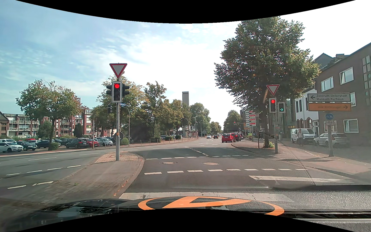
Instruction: Follow the waypoints while adhering to traffic rules and regulations
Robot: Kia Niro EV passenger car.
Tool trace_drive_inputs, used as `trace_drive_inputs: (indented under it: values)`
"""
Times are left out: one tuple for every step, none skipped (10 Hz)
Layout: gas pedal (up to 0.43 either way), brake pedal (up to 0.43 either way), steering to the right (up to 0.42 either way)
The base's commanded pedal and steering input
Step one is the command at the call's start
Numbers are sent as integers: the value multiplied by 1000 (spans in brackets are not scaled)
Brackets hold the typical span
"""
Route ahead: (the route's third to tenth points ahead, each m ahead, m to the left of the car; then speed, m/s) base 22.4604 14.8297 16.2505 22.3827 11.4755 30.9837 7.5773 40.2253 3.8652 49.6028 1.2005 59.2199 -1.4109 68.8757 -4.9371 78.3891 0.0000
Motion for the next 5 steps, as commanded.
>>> trace_drive_inputs:
  values:
    - [0, 299, -12]
    - [0, 299, -12]
    - [0, 299, -12]
    - [0, 299, -13]
    - [0, 305, -13]
